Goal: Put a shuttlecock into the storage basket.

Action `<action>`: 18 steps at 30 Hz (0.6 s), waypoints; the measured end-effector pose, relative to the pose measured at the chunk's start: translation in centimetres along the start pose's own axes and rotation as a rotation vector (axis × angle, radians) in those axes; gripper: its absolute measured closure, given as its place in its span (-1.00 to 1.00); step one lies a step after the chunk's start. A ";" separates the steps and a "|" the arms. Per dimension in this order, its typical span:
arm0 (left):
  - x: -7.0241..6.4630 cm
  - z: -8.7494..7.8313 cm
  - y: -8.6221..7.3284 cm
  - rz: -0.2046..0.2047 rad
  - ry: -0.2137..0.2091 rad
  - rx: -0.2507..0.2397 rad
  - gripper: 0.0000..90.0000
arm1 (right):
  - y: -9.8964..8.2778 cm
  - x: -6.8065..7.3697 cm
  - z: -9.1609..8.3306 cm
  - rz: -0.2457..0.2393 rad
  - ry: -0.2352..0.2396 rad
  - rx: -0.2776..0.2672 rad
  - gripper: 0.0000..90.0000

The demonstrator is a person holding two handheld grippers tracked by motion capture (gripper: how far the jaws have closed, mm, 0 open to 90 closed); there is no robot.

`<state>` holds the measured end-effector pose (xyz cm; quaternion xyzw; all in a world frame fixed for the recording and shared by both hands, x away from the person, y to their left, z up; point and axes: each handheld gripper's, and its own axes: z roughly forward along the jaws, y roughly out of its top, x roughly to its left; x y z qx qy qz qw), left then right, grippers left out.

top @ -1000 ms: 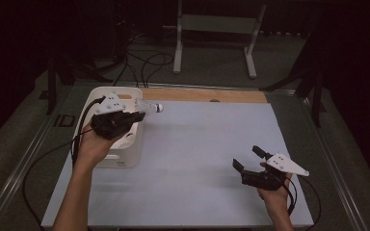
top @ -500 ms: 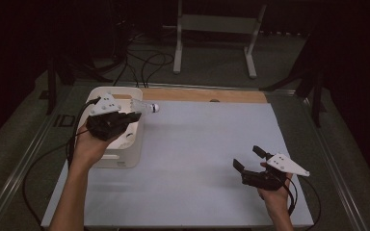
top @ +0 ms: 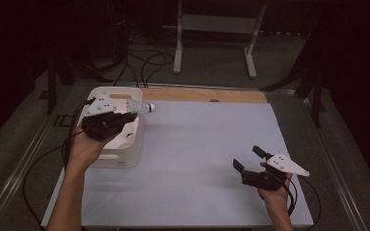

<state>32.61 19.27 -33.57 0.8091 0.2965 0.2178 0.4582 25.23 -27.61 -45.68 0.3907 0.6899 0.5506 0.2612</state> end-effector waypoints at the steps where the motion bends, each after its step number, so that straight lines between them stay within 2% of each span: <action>1: 0.1 -0.1 0.0 0.001 0.002 -0.001 1.00 | 0.0 0.0 0.0 -0.001 0.000 0.000 -0.79; 18: 0.7 -1.0 -0.4 -0.013 0.026 0.005 1.00 | 0.0 0.0 0.0 0.002 -0.001 0.001 -0.79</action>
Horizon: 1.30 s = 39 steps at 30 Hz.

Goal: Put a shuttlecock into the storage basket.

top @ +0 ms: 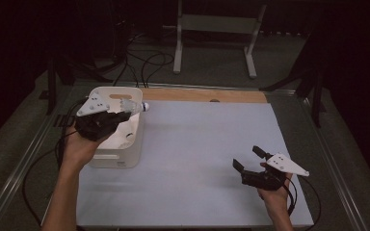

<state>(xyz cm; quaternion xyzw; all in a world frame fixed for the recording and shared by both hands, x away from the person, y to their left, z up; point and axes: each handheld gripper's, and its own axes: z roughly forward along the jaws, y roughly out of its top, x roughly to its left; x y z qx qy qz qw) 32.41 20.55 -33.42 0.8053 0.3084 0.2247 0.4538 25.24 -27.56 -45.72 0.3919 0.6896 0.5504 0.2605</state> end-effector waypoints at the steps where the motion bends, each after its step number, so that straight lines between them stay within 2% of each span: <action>1: 0.1 -0.1 0.0 0.003 0.001 0.001 1.00 | 0.0 0.0 0.0 0.000 0.000 0.000 -0.79; 39: 1.1 -1.3 -1.1 -0.016 0.050 0.014 1.00 | 0.1 0.0 -0.1 -0.009 -0.004 0.000 -0.79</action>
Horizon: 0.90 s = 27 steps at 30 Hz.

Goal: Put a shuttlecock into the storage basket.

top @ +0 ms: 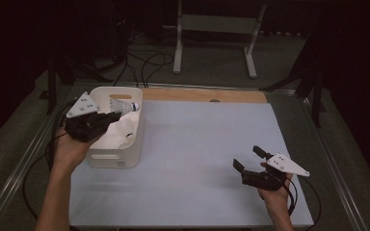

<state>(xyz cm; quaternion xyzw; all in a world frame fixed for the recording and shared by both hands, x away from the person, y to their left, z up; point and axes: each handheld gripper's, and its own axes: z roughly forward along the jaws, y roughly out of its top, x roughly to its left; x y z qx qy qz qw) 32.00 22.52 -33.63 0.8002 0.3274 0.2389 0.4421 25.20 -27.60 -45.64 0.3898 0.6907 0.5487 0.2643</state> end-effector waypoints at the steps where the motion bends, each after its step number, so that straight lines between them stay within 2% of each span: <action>1: 0.0 0.0 0.0 0.001 0.001 0.001 1.00 | 0.0 0.0 0.0 -0.001 0.000 -0.001 -0.79; 13: 0.5 -0.6 -0.4 -0.011 0.018 -0.001 1.00 | 0.0 0.1 0.0 0.001 0.000 0.002 -0.79; 27: 0.6 -0.5 -0.4 -0.023 0.033 0.002 0.99 | 0.0 0.0 0.1 0.004 0.001 0.001 -0.79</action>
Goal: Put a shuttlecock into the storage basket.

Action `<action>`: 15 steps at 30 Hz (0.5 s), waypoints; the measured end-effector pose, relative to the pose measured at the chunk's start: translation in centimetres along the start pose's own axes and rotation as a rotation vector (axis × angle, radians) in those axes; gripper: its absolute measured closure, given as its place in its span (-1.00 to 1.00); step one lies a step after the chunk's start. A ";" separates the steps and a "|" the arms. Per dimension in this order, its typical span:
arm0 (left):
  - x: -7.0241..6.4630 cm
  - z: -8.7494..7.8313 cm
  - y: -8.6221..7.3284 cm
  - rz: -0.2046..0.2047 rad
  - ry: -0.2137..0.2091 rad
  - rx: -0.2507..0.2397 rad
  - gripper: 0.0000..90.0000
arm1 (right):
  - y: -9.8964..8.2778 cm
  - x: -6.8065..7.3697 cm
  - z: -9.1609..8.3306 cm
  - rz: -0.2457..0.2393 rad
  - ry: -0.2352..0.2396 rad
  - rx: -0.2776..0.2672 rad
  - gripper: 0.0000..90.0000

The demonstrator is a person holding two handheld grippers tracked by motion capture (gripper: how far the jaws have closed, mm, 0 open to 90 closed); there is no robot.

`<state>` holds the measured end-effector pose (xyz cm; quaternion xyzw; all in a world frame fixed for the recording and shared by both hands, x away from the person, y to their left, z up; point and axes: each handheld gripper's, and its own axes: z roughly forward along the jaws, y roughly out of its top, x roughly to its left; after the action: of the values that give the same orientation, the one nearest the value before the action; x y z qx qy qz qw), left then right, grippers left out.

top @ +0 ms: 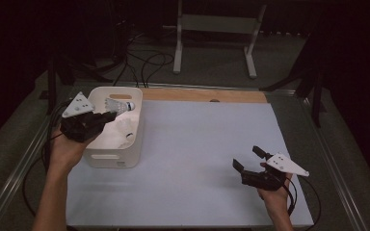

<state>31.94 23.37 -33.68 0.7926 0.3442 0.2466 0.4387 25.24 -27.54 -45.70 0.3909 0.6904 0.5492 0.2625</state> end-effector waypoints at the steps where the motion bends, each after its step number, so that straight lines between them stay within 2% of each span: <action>1: 0.0 0.0 0.0 -0.003 0.002 -0.001 0.99 | 0.0 0.0 0.0 0.000 0.001 0.001 -0.79; 3: 0.0 0.0 0.0 -0.003 0.007 0.006 0.97 | 0.0 0.1 0.0 -0.002 -0.001 0.002 -0.79; 6: 0.1 0.1 0.0 -0.010 0.015 0.010 0.77 | 0.0 0.0 0.0 -0.002 -0.001 0.003 -0.79; 7: 0.0 0.2 0.0 -0.018 0.017 0.007 0.66 | 0.0 0.0 0.0 -0.003 -0.001 0.001 -0.79; 9: 0.0 0.2 0.1 -0.039 0.036 -0.006 0.31 | 0.0 0.0 0.0 -0.002 0.000 0.001 -0.79; 11: 0.0 0.1 0.1 -0.042 0.047 -0.017 0.01 | 0.0 0.0 0.0 -0.002 0.001 0.001 -0.79; 13: -0.1 0.2 0.2 -0.044 0.050 -0.019 -0.22 | 0.0 0.0 0.0 -0.003 -0.002 0.001 -0.79; 14: -0.2 0.2 0.2 -0.050 0.065 -0.024 -0.22 | 0.0 0.0 0.0 -0.003 -0.002 0.002 -0.79; 15: -0.2 0.3 0.2 -0.054 0.065 -0.026 -0.42 | 0.0 0.0 0.0 -0.003 -0.002 0.001 -0.79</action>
<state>32.06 22.96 -33.63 0.7690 0.3763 0.2649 0.4437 25.21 -27.51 -45.68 0.3906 0.6910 0.5481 0.2638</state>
